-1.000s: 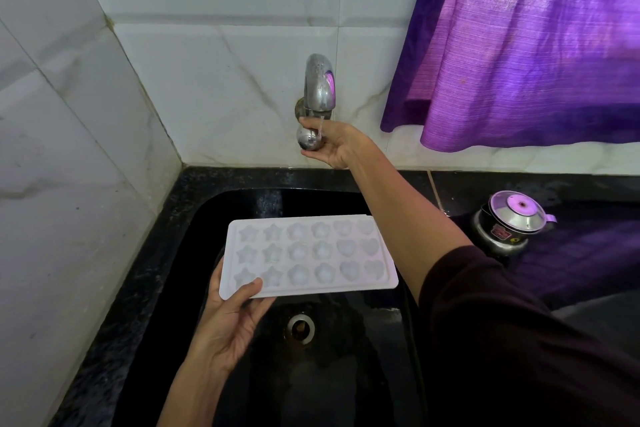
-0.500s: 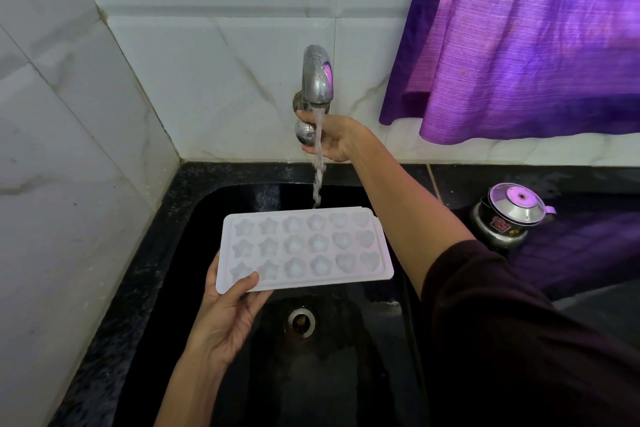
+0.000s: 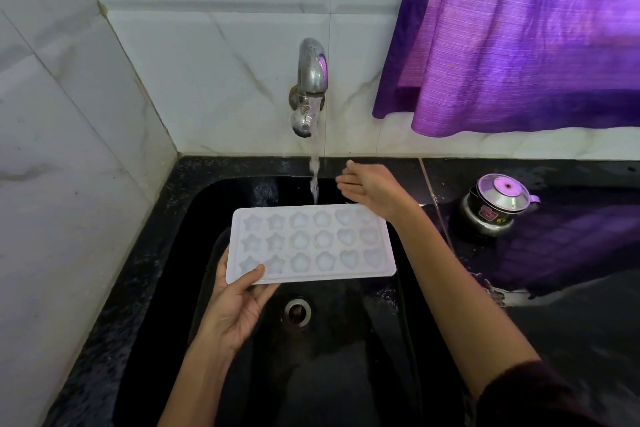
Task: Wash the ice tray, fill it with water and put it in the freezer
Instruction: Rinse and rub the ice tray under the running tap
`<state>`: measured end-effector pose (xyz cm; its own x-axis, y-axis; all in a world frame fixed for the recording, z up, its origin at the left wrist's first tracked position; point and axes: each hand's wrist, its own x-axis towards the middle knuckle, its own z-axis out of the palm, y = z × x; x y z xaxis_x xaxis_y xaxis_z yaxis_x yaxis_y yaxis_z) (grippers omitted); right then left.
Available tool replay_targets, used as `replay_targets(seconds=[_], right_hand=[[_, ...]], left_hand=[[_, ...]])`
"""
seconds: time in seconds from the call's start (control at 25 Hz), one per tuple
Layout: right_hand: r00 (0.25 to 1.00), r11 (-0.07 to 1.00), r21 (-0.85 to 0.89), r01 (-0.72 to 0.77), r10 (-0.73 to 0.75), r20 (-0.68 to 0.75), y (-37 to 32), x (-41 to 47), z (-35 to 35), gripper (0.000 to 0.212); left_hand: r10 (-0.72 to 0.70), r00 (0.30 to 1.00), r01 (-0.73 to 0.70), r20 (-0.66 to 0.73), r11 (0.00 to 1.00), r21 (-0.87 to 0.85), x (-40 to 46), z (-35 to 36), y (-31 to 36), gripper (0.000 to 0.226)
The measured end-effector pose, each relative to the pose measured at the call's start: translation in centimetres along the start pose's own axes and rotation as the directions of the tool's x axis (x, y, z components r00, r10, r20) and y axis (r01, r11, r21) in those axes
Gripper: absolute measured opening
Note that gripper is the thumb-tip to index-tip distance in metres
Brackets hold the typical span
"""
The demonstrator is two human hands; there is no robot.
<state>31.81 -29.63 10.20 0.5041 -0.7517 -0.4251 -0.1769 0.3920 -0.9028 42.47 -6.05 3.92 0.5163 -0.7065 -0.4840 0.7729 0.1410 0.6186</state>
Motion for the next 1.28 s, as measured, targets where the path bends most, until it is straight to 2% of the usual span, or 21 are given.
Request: replay_targets(seconds=[0.08,0.2,0.28,0.4,0.48,0.6,0.76,0.88,1.04,1.2,1.28], right_hand=[[0.982,0.964,-0.232,0.131,-0.158,-0.101,1.4,-1.5,-0.7,0.032],[0.900,0.750,-0.603,0.270,-0.419,-0.119,3.5,-3.8,-0.9,0.036],[0.873,0.632,-0.720,0.285,-0.482,-0.078,4.8,-4.5,-0.5,0.039],[0.855,0.396,-0.895,0.205,-0.517,-0.033,6.3,-4.1,0.0,0.045],[0.842,0.319,-0.936,0.149,-0.537,-0.049,7.0,-3.9,0.2,0.049],[0.824,0.286,-0.944,0.164,-0.566,-0.028,8.1,-3.9,1.2,0.058],[0.836,0.269,-0.942,0.200,-0.548,0.022,8.9,-3.7,3.5,0.064],[0.844,0.213,-0.941,0.261,-0.523,0.116,9.4,-3.9,5.9,0.066],[0.826,0.137,-0.921,0.364,-0.505,0.251,10.1,-4.1,9.1,0.058],[0.792,0.011,-0.884,0.467,-0.451,0.412,10.3,-4.0,9.4,0.056],[0.788,-0.012,-0.881,0.474,-0.441,0.430,10.5,-4.1,8.6,0.057]], left_hand=[[-0.003,1.000,0.003,0.010,1.000,0.000,0.2,0.1,-0.4,0.053],[-0.021,0.999,0.021,0.026,1.000,-0.002,0.6,0.8,-1.0,0.047],[-0.036,0.999,0.036,0.032,0.999,0.010,1.2,1.5,-1.3,0.046],[-0.066,0.997,0.066,0.025,0.998,0.013,2.1,2.6,-1.6,0.037],[-0.081,0.996,0.081,0.021,0.997,-0.012,2.6,3.2,-1.8,0.032],[-0.096,0.995,0.098,0.033,0.994,-0.051,2.8,3.8,-2.2,0.029],[-0.065,0.996,0.069,0.067,0.996,-0.062,2.9,3.8,-2.6,0.028],[-0.044,0.996,0.046,0.075,0.998,-0.033,3.1,4.0,-2.6,0.029],[-0.044,0.998,0.040,0.040,0.995,0.087,3.4,3.7,-2.4,0.035],[-0.058,0.998,0.058,0.009,0.997,0.051,3.5,2.5,-2.0,0.039],[-0.033,0.999,0.033,0.001,0.999,0.014,3.6,2.1,-2.0,0.038]])
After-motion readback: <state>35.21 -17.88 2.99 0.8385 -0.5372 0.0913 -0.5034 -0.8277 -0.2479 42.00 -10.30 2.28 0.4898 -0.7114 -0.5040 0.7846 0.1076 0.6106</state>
